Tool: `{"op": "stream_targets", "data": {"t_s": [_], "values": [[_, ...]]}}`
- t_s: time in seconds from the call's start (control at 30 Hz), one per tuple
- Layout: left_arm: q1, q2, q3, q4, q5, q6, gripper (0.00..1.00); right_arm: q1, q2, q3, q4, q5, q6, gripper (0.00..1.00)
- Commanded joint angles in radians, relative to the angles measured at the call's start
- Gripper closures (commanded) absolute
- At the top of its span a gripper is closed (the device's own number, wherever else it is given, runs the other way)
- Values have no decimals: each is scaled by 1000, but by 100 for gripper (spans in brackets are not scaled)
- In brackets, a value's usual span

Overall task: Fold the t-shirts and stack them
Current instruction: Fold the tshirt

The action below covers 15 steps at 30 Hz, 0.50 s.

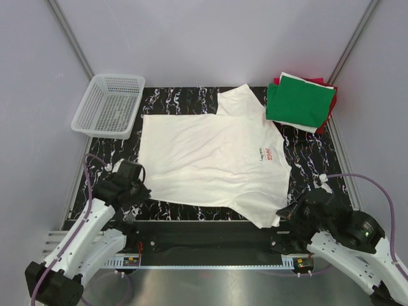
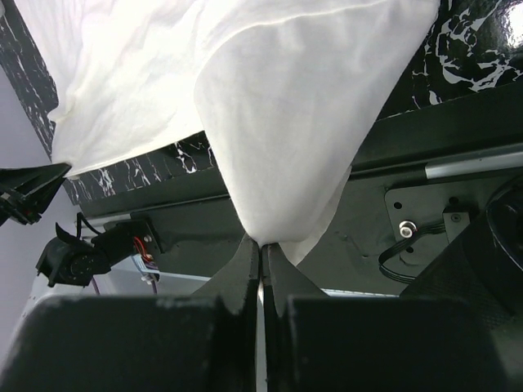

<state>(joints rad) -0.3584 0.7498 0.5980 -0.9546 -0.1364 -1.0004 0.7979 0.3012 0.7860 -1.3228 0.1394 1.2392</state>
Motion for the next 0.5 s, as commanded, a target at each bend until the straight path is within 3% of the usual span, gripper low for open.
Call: {"op": "stream_targets", "data": {"t_s": [0.0, 0.3, 0.47], "values": [[-4, -40, 95, -87, 44, 55, 98, 6, 27, 35, -12, 6, 0, 100], [-2, 108, 215, -87, 80, 252, 98, 6, 131, 51, 143, 37, -20, 100], [2, 183, 289, -82, 17, 310, 97, 7, 288, 120, 223, 98, -98, 100]]}}
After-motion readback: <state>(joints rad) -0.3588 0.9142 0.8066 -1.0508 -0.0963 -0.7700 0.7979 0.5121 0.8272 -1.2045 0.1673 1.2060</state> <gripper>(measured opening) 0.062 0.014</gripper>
